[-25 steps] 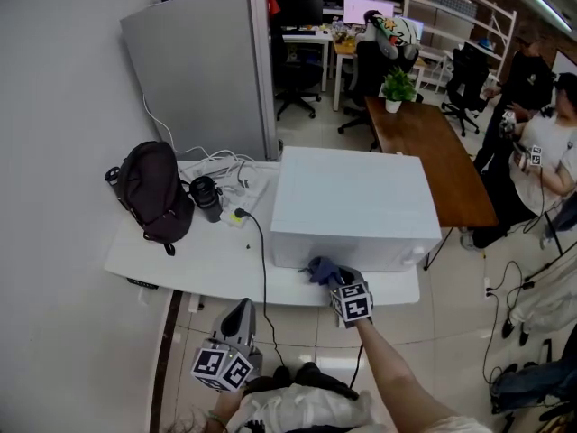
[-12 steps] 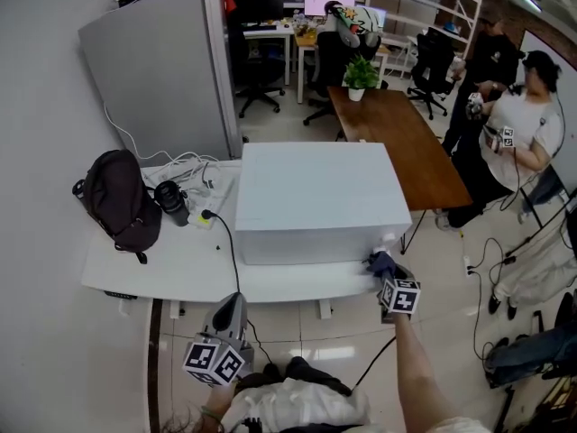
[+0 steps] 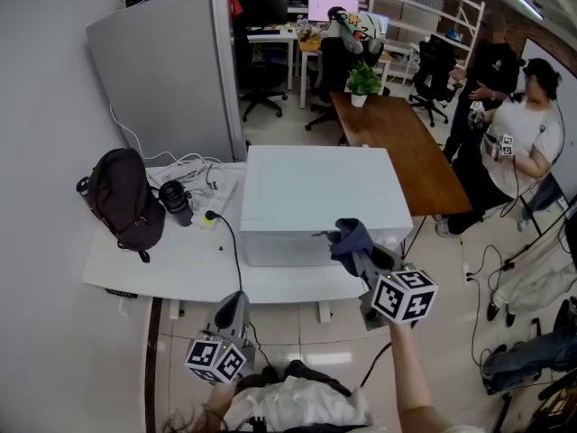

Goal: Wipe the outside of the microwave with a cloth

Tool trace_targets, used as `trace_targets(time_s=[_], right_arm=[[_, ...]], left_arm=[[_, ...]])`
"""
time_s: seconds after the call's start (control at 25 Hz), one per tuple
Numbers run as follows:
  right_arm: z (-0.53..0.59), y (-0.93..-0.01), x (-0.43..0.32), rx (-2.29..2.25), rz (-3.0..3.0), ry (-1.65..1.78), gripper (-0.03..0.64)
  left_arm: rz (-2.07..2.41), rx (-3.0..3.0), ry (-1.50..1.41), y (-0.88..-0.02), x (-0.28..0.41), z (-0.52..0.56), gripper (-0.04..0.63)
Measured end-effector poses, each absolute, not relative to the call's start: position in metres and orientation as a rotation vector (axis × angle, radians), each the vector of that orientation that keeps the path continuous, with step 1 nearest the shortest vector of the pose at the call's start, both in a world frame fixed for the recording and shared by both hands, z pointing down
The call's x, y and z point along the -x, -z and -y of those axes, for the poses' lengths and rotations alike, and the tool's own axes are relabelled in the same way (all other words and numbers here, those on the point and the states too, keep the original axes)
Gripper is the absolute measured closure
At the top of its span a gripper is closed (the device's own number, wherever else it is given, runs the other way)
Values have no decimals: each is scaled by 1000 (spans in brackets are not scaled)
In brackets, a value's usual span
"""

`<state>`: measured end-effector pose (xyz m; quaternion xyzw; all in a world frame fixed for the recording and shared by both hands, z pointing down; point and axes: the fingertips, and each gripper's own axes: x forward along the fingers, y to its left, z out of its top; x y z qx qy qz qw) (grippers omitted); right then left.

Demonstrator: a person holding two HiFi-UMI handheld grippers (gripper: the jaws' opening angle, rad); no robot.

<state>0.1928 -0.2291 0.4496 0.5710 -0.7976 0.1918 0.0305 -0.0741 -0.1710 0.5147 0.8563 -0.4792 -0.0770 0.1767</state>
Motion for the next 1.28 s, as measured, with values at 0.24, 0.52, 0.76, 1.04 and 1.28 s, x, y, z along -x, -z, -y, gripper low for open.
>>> trace_targets(time_s=[0.24, 0.52, 0.76, 1.04, 1.28], right_arm=[[291, -373, -66, -1361, 2667, -502, 543], [342, -440, 27, -1082, 2464, -607, 543], [354, -482, -19, -1159, 2266, -572, 541], [341, -488, -176, -1430, 2122, -613, 540], [298, -493, -342, -1739, 1894, -710, 538]], left_arm=[[1395, -2425, 228, -513, 91, 166, 609], [1450, -2397, 258, -508, 116, 167, 609], [1471, -2369, 269, -510, 129, 169, 609], [1393, -2392, 255, -517, 111, 182, 609], [1307, -2424, 240, -520, 88, 190, 609]])
